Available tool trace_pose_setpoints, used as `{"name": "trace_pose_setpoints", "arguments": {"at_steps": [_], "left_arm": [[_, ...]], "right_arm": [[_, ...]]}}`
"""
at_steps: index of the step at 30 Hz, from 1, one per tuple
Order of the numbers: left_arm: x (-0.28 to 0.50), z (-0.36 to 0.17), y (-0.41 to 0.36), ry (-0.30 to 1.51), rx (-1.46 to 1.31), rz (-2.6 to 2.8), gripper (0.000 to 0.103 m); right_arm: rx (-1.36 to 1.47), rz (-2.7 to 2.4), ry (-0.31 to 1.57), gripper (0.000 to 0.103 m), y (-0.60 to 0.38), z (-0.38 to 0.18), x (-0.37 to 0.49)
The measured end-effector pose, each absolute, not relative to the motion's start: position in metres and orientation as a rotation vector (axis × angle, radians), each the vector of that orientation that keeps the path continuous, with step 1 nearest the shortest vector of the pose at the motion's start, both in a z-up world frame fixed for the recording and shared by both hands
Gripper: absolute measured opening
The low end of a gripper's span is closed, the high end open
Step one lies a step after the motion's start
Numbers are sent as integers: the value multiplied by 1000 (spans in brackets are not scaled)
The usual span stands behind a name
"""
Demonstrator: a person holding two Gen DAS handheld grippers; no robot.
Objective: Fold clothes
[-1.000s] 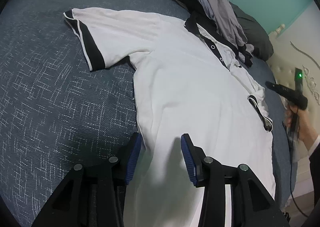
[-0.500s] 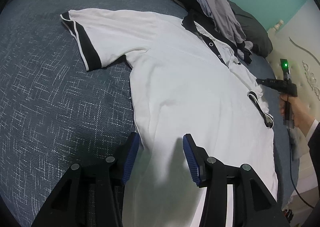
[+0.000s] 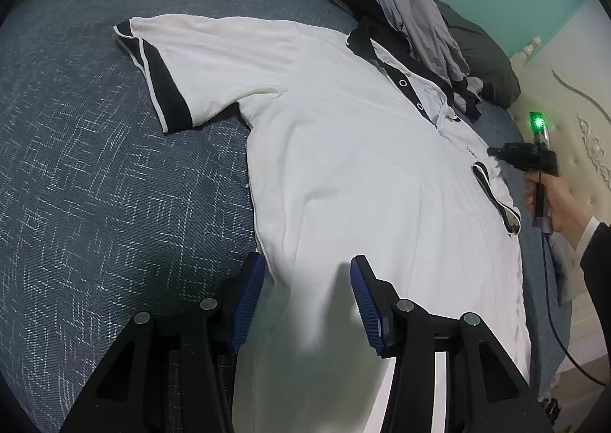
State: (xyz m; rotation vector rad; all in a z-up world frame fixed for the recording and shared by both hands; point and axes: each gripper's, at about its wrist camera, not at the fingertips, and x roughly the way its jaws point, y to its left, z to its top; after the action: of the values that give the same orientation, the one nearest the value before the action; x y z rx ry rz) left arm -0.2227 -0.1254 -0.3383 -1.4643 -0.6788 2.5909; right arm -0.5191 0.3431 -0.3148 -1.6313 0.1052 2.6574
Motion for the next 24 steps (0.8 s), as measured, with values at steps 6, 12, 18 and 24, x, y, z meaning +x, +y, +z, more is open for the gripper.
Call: {"name": "trace_pose_setpoints", "arguments": {"at_steps": [6,12,18,24], "left_arm": [[-222,-339,-124,-680,-1463,2593,51],[-224,-339,-125,-680,-1464,2589,51],[-224,-339,-124,-678,-1465,2590,52],[-225,-339,-123,-675,-1464,2592,52]], "right_arm": [[-1651,2603,178,4,355,-323,-520],[-1654,2657,228,4,354,-322,-520],[-1595,2699,387,6,364,-311,-519],[-1544,2695,490,24,379,-304,-512]]}}
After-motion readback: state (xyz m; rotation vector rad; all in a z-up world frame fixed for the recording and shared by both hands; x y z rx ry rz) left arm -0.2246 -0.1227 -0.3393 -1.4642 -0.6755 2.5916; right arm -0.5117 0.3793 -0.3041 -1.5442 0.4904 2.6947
